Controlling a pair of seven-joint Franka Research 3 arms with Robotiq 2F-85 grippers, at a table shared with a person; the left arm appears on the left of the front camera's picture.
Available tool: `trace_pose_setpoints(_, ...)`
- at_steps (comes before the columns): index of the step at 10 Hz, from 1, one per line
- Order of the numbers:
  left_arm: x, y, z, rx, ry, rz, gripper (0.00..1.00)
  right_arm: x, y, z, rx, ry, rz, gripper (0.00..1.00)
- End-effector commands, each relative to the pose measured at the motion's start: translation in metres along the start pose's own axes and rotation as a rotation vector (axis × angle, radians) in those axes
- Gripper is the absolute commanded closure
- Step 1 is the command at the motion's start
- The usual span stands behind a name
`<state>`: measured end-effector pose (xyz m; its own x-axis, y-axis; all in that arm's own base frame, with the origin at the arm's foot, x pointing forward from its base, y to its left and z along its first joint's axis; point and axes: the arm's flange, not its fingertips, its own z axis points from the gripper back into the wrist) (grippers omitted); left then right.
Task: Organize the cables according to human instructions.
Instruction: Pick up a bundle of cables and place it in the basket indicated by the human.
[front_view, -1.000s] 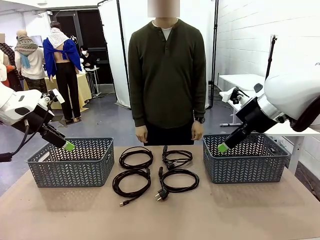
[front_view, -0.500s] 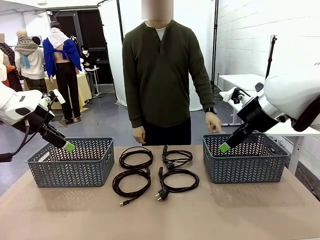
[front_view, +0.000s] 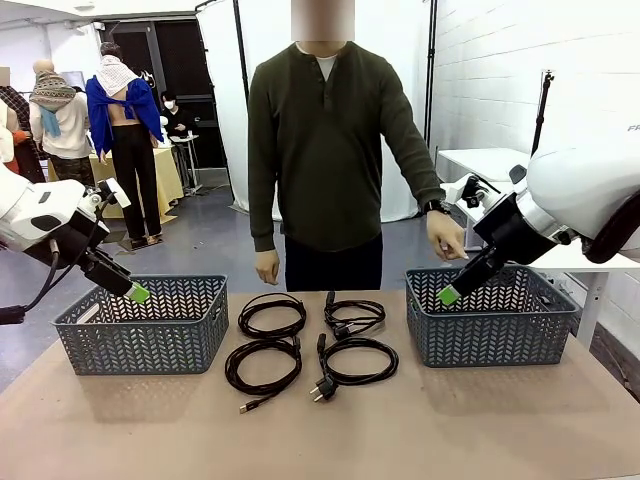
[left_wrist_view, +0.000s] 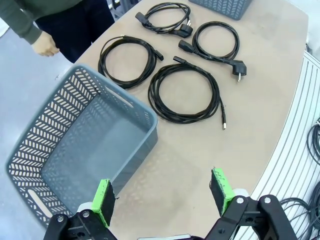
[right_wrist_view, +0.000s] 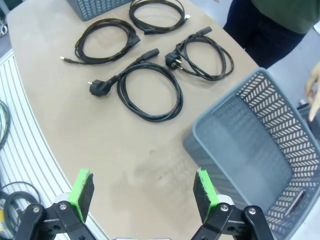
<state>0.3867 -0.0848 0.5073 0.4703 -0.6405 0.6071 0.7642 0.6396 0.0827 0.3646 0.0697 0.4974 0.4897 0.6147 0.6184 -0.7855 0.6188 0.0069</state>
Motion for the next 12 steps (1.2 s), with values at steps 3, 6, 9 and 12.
trace_pose_setpoints(3, -0.0002, 0.0018, -0.0016, -0.003, -0.009, 0.009, 0.0, -0.0004, -0.0019, -0.0025, 0.014, -0.01, -0.002, 0.0)
trace_pose_setpoints(6, -0.0002, 0.0018, -0.0016, -0.003, -0.009, 0.009, 0.0, -0.0004, -0.0019, -0.0025, 0.014, -0.01, -0.002, 0.0)
trace_pose_setpoints(9, -0.0002, 0.0018, -0.0016, -0.003, -0.009, 0.009, 0.0, -0.0004, -0.0019, -0.0025, 0.014, -0.01, -0.002, 0.0)
trace_pose_setpoints(12, -0.0002, 0.0018, -0.0016, -0.003, -0.009, 0.009, 0.0, -0.0004, -0.0019, -0.0025, 0.014, -0.01, -0.002, 0.0)
